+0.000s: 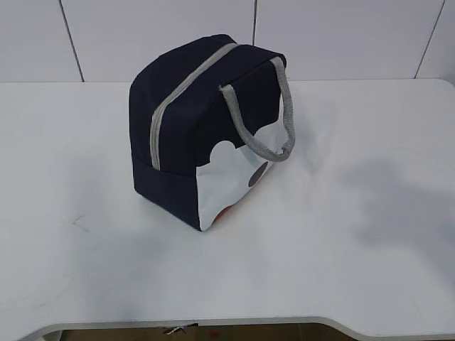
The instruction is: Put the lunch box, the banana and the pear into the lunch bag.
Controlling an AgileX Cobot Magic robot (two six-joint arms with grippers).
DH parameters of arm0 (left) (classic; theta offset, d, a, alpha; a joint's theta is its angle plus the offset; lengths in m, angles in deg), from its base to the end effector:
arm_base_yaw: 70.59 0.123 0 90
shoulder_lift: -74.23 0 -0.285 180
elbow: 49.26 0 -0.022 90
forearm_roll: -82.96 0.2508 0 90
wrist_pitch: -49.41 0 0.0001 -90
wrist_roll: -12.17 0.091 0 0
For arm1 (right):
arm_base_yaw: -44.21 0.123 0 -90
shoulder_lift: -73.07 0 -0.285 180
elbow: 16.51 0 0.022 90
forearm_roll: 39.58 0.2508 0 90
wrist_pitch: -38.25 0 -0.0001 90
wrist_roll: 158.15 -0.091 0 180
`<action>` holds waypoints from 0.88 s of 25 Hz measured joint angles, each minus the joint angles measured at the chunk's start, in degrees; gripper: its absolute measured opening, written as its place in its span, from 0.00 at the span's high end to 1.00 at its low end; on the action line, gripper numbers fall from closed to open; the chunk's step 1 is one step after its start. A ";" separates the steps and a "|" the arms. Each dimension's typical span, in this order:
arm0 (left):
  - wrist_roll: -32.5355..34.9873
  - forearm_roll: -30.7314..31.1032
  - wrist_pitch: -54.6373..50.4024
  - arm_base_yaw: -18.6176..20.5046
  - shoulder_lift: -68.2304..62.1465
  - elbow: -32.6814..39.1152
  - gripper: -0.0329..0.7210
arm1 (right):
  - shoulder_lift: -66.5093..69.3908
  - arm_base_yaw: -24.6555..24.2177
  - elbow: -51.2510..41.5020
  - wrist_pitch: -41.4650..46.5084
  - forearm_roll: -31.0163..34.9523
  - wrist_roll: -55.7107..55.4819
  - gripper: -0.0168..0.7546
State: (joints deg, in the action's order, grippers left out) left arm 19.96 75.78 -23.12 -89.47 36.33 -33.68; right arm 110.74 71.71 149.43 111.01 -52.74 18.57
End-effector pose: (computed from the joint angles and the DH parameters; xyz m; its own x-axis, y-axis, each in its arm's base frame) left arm 0.0312 -0.0222 0.4120 -0.5114 0.2777 -0.8132 0.4650 0.8852 0.0099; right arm 0.0368 -0.0031 0.4200 -0.4932 -0.2699 -0.8270 -0.2968 0.9458 -0.1316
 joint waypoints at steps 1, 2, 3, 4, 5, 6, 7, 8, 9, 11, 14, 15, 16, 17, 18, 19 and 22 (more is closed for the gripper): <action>0.00 0.00 0.00 0.00 1.45 1.10 0.64 | -1.47 0.00 -1.56 0.00 0.00 0.10 0.42; 0.00 0.00 0.00 0.00 3.19 2.24 0.64 | -3.27 0.00 -3.20 0.00 0.00 0.14 0.42; 0.00 0.00 0.00 0.00 4.94 3.27 0.64 | -5.12 0.00 -4.92 0.03 0.00 0.23 0.42; 0.00 0.00 0.00 0.00 6.70 4.61 0.64 | -7.00 0.00 -6.41 0.03 0.00 0.23 0.42; 0.00 0.00 -0.07 0.00 8.20 5.98 0.64 | -8.57 0.00 -8.19 0.12 0.00 0.23 0.42; 0.00 0.00 -0.07 0.00 10.07 7.28 0.64 | -10.48 0.00 -10.03 0.12 0.00 0.23 0.42; 0.00 0.09 -0.13 0.00 11.99 8.32 0.64 | -12.39 0.00 -11.55 0.12 0.00 0.23 0.42; 0.00 0.23 -0.21 0.00 13.90 9.55 0.64 | -13.95 0.00 -13.36 0.12 0.00 0.23 0.42; 0.00 0.36 -0.21 0.00 15.46 10.80 0.64 | -15.79 0.00 -15.13 0.12 0.00 0.23 0.42; 0.00 0.61 -0.21 0.00 19.10 13.14 0.64 | -19.30 0.00 -18.21 0.12 0.00 0.23 0.42; 0.00 0.71 -0.21 0.00 23.61 17.20 0.64 | -23.96 0.00 -22.57 0.23 0.00 0.23 0.42; 0.00 0.71 -0.21 0.00 25.07 18.68 0.64 | -25.28 0.00 -24.06 0.23 0.00 0.27 0.42; 0.00 0.71 -0.21 0.00 26.23 20.18 0.64 | -26.89 0.00 -25.60 0.23 0.00 0.27 0.42; 0.00 0.71 -0.26 0.00 27.54 21.43 0.64 | -28.50 0.00 -27.22 0.23 0.00 0.27 0.42; 0.00 0.71 -0.26 0.00 28.75 22.92 0.64 | -29.88 0.00 -28.59 0.13 0.00 0.27 0.42; 0.00 0.71 -0.35 0.00 29.31 24.37 0.64 | -30.55 0.00 -30.21 0.13 -0.11 0.27 0.42; 0.00 0.71 -0.27 0.00 29.45 27.94 0.64 | -30.83 0.00 -31.89 -0.31 -0.32 0.06 0.42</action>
State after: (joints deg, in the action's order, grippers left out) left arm 19.96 76.49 -23.40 -89.47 65.79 -5.74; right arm 79.91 71.71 117.54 110.70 -53.06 18.63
